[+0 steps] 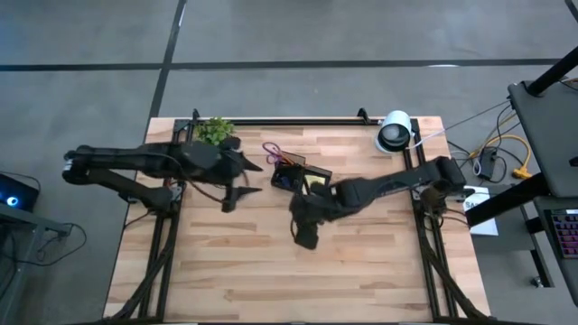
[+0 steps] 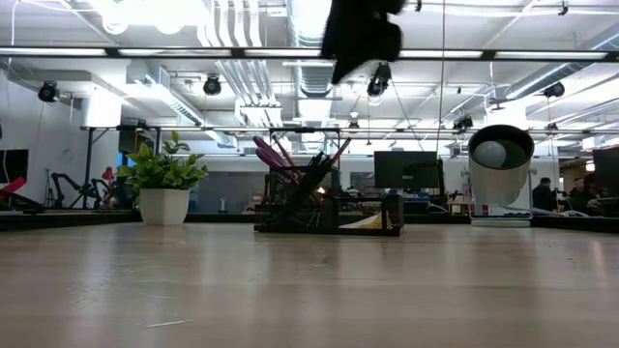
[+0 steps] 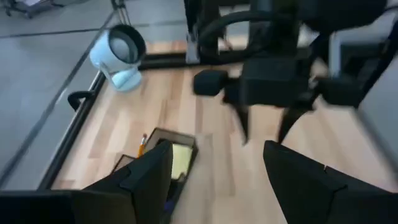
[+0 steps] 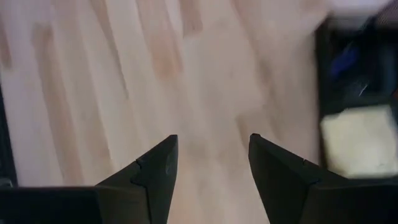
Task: Pick and place office supplies into organizer
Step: Return to Home Position
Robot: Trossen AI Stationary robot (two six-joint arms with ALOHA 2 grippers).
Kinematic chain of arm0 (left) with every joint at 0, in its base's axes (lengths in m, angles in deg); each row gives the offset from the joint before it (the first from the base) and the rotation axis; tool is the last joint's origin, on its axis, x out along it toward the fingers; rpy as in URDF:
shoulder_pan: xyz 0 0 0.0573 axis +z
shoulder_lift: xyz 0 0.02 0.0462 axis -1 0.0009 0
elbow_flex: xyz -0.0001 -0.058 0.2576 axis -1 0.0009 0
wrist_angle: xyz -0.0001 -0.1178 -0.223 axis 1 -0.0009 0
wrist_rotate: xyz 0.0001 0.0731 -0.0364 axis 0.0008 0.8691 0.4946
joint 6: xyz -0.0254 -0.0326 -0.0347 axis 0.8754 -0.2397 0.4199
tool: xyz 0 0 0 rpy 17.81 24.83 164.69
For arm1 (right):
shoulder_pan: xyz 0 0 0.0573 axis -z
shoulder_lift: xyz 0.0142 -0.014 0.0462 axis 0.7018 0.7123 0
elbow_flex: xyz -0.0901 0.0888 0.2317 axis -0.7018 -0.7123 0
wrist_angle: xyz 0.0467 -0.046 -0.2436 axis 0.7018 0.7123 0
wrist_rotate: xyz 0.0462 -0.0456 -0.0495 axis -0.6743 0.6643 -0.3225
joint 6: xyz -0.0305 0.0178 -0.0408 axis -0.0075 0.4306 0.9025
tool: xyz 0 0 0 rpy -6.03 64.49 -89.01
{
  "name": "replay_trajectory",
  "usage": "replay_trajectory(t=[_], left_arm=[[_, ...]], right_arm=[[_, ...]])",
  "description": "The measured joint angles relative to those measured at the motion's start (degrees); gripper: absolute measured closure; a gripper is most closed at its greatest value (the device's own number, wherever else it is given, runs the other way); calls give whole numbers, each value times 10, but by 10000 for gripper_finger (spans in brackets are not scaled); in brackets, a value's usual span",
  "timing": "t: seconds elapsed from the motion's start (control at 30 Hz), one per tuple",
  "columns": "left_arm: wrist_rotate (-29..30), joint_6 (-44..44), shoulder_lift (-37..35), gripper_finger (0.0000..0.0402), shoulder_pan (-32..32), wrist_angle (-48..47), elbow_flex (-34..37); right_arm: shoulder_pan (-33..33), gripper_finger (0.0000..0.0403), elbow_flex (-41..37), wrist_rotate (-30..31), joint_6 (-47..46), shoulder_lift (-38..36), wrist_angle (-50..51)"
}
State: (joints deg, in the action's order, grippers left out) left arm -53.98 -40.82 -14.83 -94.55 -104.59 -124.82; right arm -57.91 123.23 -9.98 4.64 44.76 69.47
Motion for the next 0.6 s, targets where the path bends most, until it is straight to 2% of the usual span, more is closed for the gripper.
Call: replay_trajectory(t=[0.13, 0.2, 0.27, 0.37, 0.5, 0.6], left_arm=[[-4, 98, -48, 166, 0, -2, 0], [-18, 118, -71, 166, 0, -3, 0], [-71, 97, -87, 166, -2, -1, 2], [-184, 73, -108, 166, -5, 10, 14], [-230, 75, -133, 166, -4, 85, 75], [-245, 102, -154, 166, -4, 194, 153]], right_arm=[[23, 220, 63, 1, 33, 0, 1], [33, 220, 101, -1, 27, 0, 1], [43, 220, 142, -4, 4, 0, 7], [47, 220, 206, -33, -5, 0, 22], [39, 220, 259, -50, 17, -4, 36], [33, 220, 255, -51, 16, -16, 51]])
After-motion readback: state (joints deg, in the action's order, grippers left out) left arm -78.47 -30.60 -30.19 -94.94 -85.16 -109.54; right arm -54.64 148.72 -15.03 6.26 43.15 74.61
